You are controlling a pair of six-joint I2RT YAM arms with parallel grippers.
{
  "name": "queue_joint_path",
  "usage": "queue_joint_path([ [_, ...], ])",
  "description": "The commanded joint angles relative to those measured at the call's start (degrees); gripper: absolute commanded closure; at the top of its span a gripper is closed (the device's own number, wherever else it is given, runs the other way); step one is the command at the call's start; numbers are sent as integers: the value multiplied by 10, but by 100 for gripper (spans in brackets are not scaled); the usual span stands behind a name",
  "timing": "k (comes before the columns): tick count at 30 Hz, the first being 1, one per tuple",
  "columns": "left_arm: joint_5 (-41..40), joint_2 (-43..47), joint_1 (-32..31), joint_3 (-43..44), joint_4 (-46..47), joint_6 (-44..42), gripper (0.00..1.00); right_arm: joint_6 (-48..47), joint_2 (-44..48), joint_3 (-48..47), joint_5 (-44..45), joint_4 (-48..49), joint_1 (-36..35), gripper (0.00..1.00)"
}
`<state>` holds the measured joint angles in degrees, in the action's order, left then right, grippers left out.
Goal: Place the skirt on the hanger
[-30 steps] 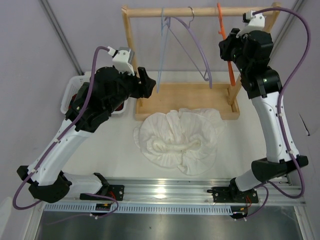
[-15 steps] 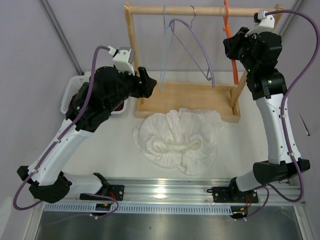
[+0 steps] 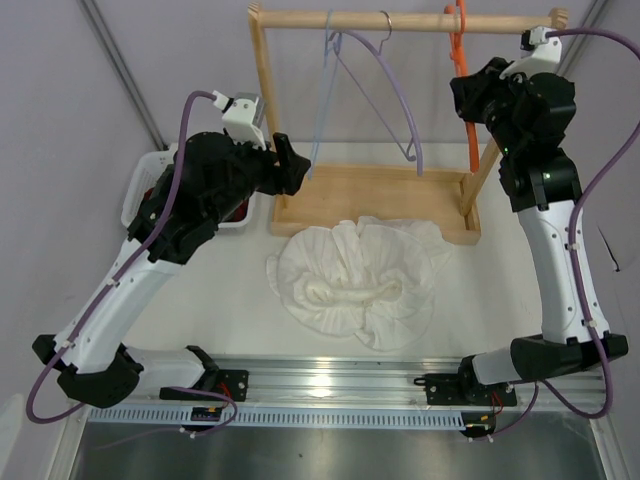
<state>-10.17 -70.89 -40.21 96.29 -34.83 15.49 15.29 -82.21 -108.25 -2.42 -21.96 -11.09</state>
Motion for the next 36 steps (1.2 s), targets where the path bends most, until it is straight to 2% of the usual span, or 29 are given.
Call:
queue_joint_path([
  [1,15,14,6,-7,20,-13,29,6,50,8,5,52,6,100],
  [4,23,15,6,-10,26,-13,29,9,65,23,6,39,9,100],
  [7,38,17,6,-13,31,-21,29,19,82,22,6,-16,14,100],
  [15,130,37,6,-43,69,-61,26,60,195,27,42,-254,15,100],
  [17,159,39,6,-56,79,-63,26,85,206,66,9,-301,15,100],
  [22,207,52,7,-88,99,-61,26,123,299,268,-12,-310,16,100],
  [26,219,67,6,-145,108,-38,26,140,351,348,-75,-321,15,100],
  [30,178,90,7,-207,114,6,28,149,391,392,-114,-352,12,100],
  [31,167,99,6,-245,115,29,30,151,397,395,-121,-364,9,100],
  [36,156,114,6,-324,152,67,32,145,425,387,-176,-391,2,100],
])
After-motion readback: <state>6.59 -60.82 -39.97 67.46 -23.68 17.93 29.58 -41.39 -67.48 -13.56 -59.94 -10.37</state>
